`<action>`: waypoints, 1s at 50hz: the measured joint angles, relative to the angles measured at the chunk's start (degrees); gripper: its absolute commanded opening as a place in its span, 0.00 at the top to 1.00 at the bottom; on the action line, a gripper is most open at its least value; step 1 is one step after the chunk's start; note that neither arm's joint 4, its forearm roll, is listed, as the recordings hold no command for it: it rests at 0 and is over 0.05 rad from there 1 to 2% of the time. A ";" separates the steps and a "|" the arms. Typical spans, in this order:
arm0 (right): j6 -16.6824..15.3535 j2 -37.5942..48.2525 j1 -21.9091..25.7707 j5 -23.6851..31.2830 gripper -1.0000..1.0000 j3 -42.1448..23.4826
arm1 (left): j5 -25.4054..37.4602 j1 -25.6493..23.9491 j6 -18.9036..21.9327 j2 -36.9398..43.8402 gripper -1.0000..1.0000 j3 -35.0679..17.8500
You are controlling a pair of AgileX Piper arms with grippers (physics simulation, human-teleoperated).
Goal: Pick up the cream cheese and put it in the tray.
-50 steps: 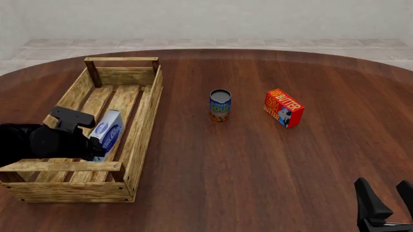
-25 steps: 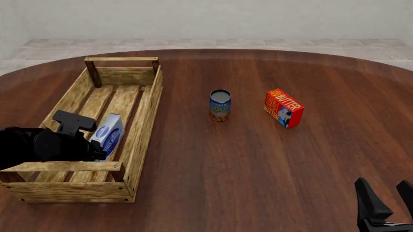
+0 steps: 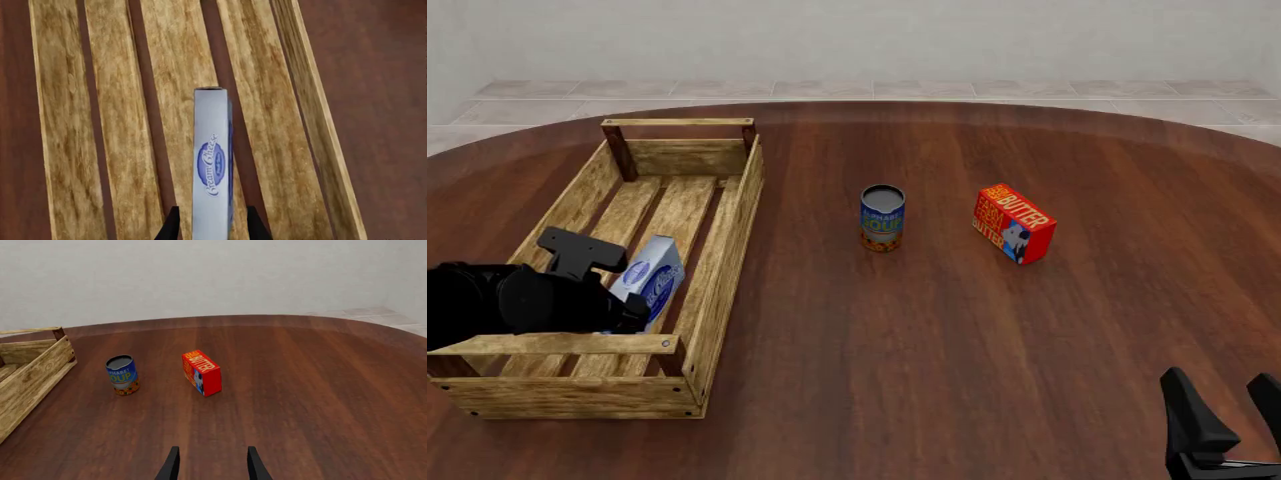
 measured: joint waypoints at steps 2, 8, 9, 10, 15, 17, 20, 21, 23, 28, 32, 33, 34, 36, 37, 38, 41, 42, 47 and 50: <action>0.00 0.00 0.00 -0.01 0.00 0.00 | 0.18 -0.07 0.06 -0.19 0.00 -0.02; -0.01 0.00 0.00 -0.01 0.00 0.00 | 1.08 -0.27 0.35 -1.19 0.00 -0.40; -0.01 0.00 0.00 -0.01 0.00 0.00 | 1.27 -0.31 0.39 -1.36 0.00 -0.50; -0.01 0.00 0.00 -0.01 0.00 0.00 | 1.46 -0.34 0.44 -1.54 0.00 -0.64; -0.01 0.00 0.01 0.00 0.00 0.00 | 2.62 -0.86 0.38 -2.71 0.00 -1.42; -0.01 0.00 0.01 0.00 0.00 0.00 | 3.11 -1.21 0.25 -3.18 0.00 -1.74; -0.01 0.00 0.00 0.01 0.00 0.00 | 3.80 -1.45 0.20 -3.66 0.00 -2.38; 0.00 0.00 -0.01 0.01 0.00 0.00 | 3.99 -1.52 0.17 -3.77 0.00 -2.60; 0.00 0.00 -0.02 0.01 0.00 0.00 | 4.37 -1.64 0.13 -3.98 0.00 -3.01; 0.02 0.00 -0.05 0.03 0.00 0.00 | 5.37 -1.97 0.04 -4.71 0.00 -3.97; 0.02 0.00 -0.07 0.05 0.00 0.00 | 6.19 -2.30 0.01 -5.55 0.00 -4.52; 0.02 0.00 -0.07 0.05 0.00 0.00 | 6.38 -2.37 0.00 -5.76 0.00 -4.63; 0.03 0.00 -0.08 0.05 0.00 0.00 | 6.55 -2.44 0.00 -5.97 0.00 -4.73; 0.03 0.00 -0.08 0.06 0.00 0.00 | 6.91 -2.60 0.00 -6.41 0.00 -4.91; 0.03 0.00 -0.09 0.06 0.00 0.00 | 7.08 -2.67 0.01 -6.64 0.00 -5.00; 0.03 0.00 -0.09 0.06 0.00 0.00 | 7.25 -2.74 0.01 -6.87 0.00 -5.07; 0.03 0.00 -0.10 0.06 0.00 0.00 | 7.75 -2.98 0.01 -7.64 0.00 -5.26; 0.02 0.00 -0.10 0.06 0.00 0.00 | 7.91 -3.07 -0.04 -7.93 0.00 -5.32; 0.02 0.00 -0.11 0.03 0.00 0.00 | 8.62 -3.46 -0.27 -9.77 0.00 -5.39; 0.03 0.00 -0.12 0.03 0.00 0.00 | 9.07 -3.73 -0.37 -11.19 0.00 -5.11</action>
